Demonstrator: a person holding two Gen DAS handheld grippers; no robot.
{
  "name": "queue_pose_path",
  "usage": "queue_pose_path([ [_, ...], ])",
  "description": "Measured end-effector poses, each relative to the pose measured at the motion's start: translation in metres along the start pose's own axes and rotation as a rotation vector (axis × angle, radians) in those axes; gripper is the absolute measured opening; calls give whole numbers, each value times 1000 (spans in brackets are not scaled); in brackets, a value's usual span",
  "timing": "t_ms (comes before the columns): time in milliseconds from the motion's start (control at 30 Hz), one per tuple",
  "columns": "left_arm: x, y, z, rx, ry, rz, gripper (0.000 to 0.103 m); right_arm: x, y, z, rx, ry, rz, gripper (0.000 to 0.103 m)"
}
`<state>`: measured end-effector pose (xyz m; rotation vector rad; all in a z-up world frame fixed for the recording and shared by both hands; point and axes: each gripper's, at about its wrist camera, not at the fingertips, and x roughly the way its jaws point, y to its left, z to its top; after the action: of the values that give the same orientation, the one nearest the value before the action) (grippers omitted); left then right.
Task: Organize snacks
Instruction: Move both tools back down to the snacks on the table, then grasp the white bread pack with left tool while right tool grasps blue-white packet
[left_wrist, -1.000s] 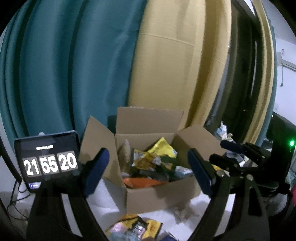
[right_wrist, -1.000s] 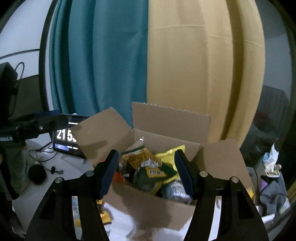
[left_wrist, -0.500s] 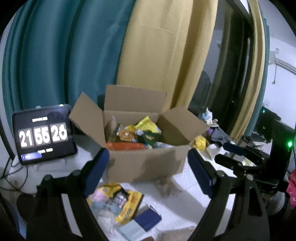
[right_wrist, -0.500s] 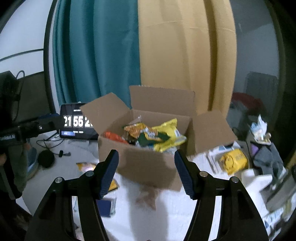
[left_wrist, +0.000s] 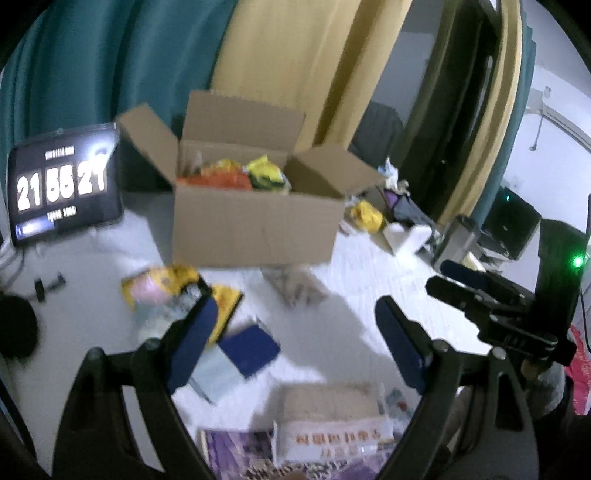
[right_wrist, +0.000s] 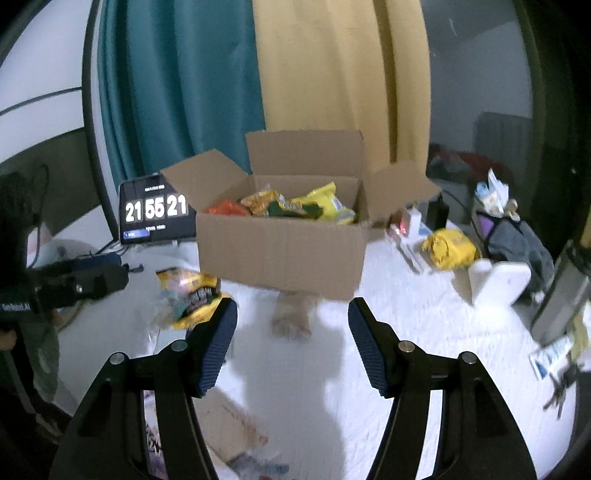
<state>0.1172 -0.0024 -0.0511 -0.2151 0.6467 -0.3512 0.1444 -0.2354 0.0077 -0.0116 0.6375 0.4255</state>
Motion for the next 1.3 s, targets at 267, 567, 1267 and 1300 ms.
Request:
queue_pose_path([
  [267,12,-1,-46,-30,103,-10,91,-2,3,-43,10,87,1,66],
  [567,23,-1,-89,-40,211,-16,92,4,7,-88,35,196,28,66],
  [1267,45,2,-113,-137,314,-101,92,25,14,-140,34,314,83,48],
  [1300,48,0,-111,-135,312,-101,92,28,14,-140,37,314,86,46],
])
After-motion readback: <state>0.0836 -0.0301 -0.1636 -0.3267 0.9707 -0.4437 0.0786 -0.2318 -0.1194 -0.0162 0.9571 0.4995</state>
